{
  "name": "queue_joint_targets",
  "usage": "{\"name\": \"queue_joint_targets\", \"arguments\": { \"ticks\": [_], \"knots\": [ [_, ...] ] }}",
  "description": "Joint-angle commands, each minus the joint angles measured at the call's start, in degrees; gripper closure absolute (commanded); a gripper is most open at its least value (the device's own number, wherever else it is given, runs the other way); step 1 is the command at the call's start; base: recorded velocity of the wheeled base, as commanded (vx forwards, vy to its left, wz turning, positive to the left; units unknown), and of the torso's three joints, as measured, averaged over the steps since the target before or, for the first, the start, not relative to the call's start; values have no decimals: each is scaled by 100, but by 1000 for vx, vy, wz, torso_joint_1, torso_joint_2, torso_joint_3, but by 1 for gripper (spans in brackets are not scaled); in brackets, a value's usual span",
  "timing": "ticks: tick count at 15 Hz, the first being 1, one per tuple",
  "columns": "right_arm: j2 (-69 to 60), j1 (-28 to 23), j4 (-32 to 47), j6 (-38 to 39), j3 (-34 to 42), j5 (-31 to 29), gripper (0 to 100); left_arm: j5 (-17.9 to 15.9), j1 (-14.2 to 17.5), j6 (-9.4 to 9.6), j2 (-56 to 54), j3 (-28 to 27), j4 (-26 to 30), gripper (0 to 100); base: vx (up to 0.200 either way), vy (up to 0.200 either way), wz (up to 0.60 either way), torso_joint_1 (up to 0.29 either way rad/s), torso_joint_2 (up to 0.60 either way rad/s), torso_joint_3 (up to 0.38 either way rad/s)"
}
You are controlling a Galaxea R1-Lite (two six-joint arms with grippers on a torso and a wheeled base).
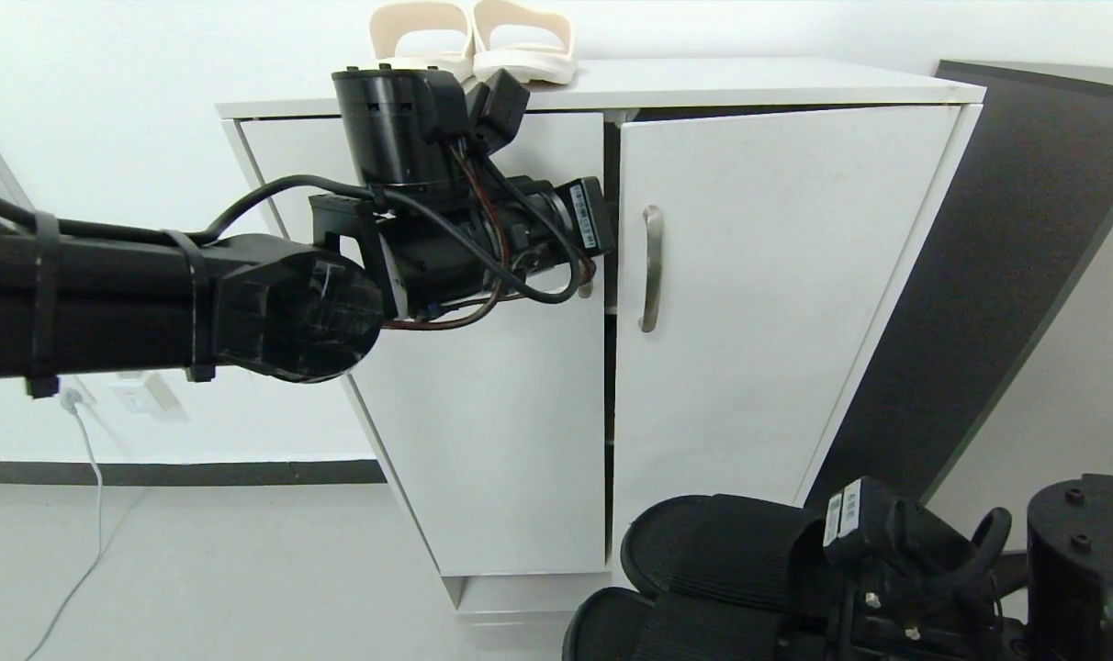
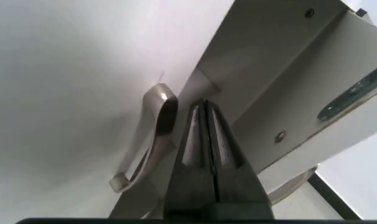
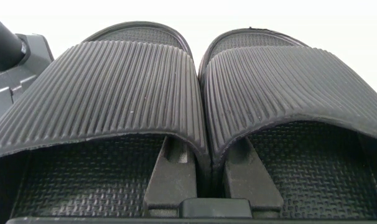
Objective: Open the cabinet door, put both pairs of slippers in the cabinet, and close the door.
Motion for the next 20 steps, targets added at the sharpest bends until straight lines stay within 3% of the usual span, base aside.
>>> {"name": "queue_joint_targets", "arguments": {
  "ticks": [1, 3, 7, 10, 12, 15, 17, 18, 20],
  "knots": [
    [22, 67, 0, 0, 43, 2, 100, 1, -35, -4, -8, 27, -6, 100, -200, 0, 0, 2, -2, -2],
    [4, 137, 0, 0, 157, 2, 100, 10, -290, 5, -96, 203, -23, 100, -200, 0, 0, 2, -2, 0],
    [-22, 445, 0, -8, 280, 2, 100, 1, -1266, 5, -491, 756, -76, 100, -200, 0, 0, 1, 2, 4],
    [-31, 489, -18, 0, 289, -7, 100, 10, -1371, 5, -430, 747, -419, 100, -67, 0, 0, -1, 1, 1],
    [4, 480, -27, 27, 263, -7, 100, 124, -1011, 32, -465, 879, -480, 100, 0, 0, 0, 0, 0, 0],
    [75, 383, -27, 36, 254, 11, 100, 730, -238, 49, -1063, 1275, -463, 100, 0, 0, 0, 0, 0, 0],
    [66, 383, -27, 9, 254, 2, 100, 783, 343, 163, -2179, 2119, -375, 100, 0, 0, 0, 0, 0, 0],
    [48, 383, -27, 9, 254, 2, 100, 783, 606, 313, -2970, 2725, -181, 100, 0, 0, 0, 0, 0, 0],
    [48, 383, -27, 0, 263, 2, 100, 809, 1151, 515, -4332, 3534, 513, 100, 0, 0, 0, 0, 0, 0]
  ]
}}
